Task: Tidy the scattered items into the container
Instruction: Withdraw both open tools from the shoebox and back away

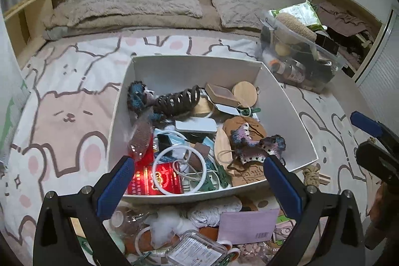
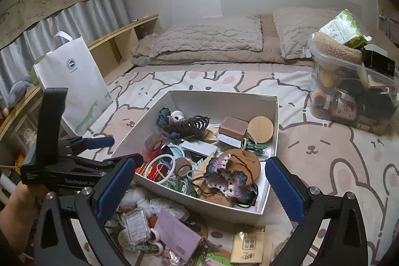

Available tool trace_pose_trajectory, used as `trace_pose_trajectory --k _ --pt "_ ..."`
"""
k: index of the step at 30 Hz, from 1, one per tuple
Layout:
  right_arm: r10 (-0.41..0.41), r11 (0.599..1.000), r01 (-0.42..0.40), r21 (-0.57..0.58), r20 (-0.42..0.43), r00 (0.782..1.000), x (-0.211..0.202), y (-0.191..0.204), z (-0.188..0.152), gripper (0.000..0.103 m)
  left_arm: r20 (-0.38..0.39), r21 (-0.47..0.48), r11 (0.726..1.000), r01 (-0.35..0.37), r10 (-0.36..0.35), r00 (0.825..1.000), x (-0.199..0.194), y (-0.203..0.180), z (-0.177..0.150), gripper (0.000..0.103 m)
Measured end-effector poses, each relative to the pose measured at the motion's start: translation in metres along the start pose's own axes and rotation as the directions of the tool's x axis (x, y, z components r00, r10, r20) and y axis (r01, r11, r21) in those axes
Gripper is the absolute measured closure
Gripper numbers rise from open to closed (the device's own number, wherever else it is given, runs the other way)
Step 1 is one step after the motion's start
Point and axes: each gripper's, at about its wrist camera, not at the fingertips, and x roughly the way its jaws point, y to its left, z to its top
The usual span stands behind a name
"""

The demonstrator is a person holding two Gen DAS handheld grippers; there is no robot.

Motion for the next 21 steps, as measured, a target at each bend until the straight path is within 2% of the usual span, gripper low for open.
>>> trace_pose_trajectory --k 5,9,14,21 --pt "-0.023 1.0 0.023 -0.02 0.019 1.0 -0.014 0.009 -0.002 0.0 0.033 0.005 1.0 0.009 -0.009 0.999 -0.02 -0.003 -0.003 0.0" --pt "-0.032 0.999 0.032 -0.014 0.033 0.999 -0.025 0.013 -0.007 0.0 0.07 0.04 0.999 -0.031 0.028 0.997 -0.039 -0.01 -0.006 0.0" --pt "-0.054 0.999 0.054 0.001 0.07 0.996 -0.043 0.016 -0.013 0.0 0.133 0.06 0.997 -0.046 0.038 0.99 -0.068 -0.014 -0.014 0.0" --pt "-0.082 0.997 0.081 0.015 0.117 0.99 -0.071 0.022 -0.021 0.0 0.198 0.066 0.998 -0.014 0.0 0.98 -0.11 -0.021 -0.031 0.0"
